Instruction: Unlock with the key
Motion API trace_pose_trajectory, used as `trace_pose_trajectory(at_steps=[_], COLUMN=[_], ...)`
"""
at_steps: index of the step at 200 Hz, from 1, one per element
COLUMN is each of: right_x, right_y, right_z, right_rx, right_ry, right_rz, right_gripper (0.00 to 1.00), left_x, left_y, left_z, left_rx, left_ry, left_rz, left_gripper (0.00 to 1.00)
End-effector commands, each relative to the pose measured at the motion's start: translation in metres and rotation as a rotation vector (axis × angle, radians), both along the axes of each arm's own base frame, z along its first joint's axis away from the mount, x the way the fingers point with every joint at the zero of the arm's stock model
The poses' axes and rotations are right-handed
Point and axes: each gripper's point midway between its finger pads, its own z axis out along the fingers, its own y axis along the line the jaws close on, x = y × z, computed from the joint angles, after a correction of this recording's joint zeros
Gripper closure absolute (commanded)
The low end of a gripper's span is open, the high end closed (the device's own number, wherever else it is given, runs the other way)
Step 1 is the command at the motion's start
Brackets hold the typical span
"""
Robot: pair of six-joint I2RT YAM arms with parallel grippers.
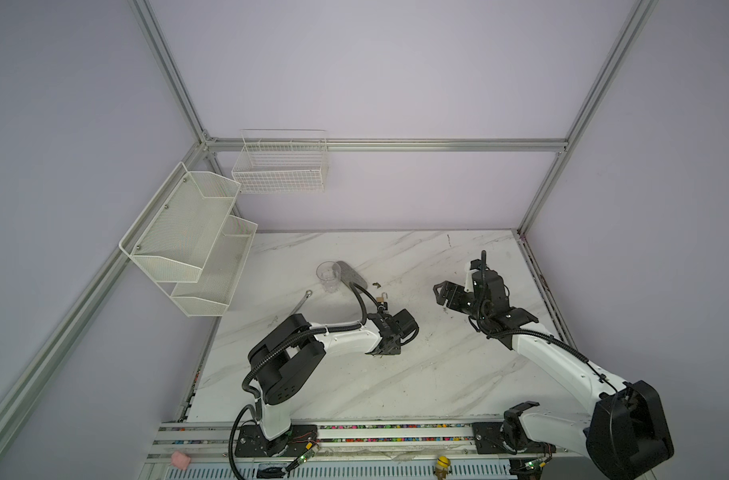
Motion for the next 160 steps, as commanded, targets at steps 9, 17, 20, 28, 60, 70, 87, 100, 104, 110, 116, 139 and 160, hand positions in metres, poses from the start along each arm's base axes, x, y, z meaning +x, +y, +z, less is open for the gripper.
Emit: trace_pose_trajectory(at_steps=[9, 17, 20, 28, 60, 70, 87, 100, 104, 110, 116, 139, 160], right_x=[0.009, 0.010, 0.011, 0.014, 0.034, 0.039, 0.048, 0.053, 0.055, 0.056, 0.057, 0.057, 0.057], right_y=[-0.004, -0.007, -0.009, -0.014, -0.064, -0.084, -0.117, -0.144, -0.153, -0.166, -0.177, -0.211, -0.222], right_z=[0.019, 0.022, 0.024, 0.031, 0.063, 0.065, 0.060, 0.052, 0.049, 0.047, 0.045, 0.037, 0.034], right_rx=[0.035, 0.041, 0.045, 0.059, 0.066, 0.051, 0.027, -0.031, -0.057, -0.097, -0.151, -0.368, -0.444], right_ry=[-0.057, -0.064, -0.070, -0.090, -0.183, -0.199, -0.217, -0.227, -0.226, -0.233, -0.242, -0.250, -0.300], right_rz=[-0.046, -0.062, -0.074, -0.100, -0.302, -0.376, -0.496, -0.585, -0.615, -0.656, -0.692, -0.815, -0.860], right_gripper=[0.09, 0.09, 0.09, 0.09, 0.04, 0.03, 0.03, 0.03, 0.03, 0.03, 0.03, 0.03, 0.03], left_x=[0.010, 0.011, 0.011, 0.012, 0.022, 0.029, 0.044, 0.058, 0.062, 0.068, 0.072, 0.083, 0.092], left_y=[-0.013, -0.010, -0.010, -0.010, 0.008, 0.027, 0.075, 0.116, 0.130, 0.153, 0.177, 0.251, 0.300], left_z=[0.030, 0.038, 0.042, 0.052, 0.122, 0.150, 0.189, 0.205, 0.206, 0.207, 0.205, 0.188, 0.165], left_rx=[-0.097, -0.106, -0.114, -0.133, -0.215, -0.219, -0.182, -0.141, -0.120, -0.075, -0.023, 0.144, 0.237], left_ry=[-0.040, -0.050, -0.055, -0.064, -0.207, -0.294, -0.433, -0.508, -0.533, -0.564, -0.588, -0.624, -0.698], left_rz=[0.019, 0.020, 0.018, 0.001, -0.008, 0.040, 0.138, 0.202, 0.229, 0.273, 0.322, 0.427, 0.487], left_gripper=[0.47, 0.45, 0.44, 0.39, 0.20, 0.13, 0.02, 0.00, 0.00, 0.00, 0.00, 0.00, 0.00])
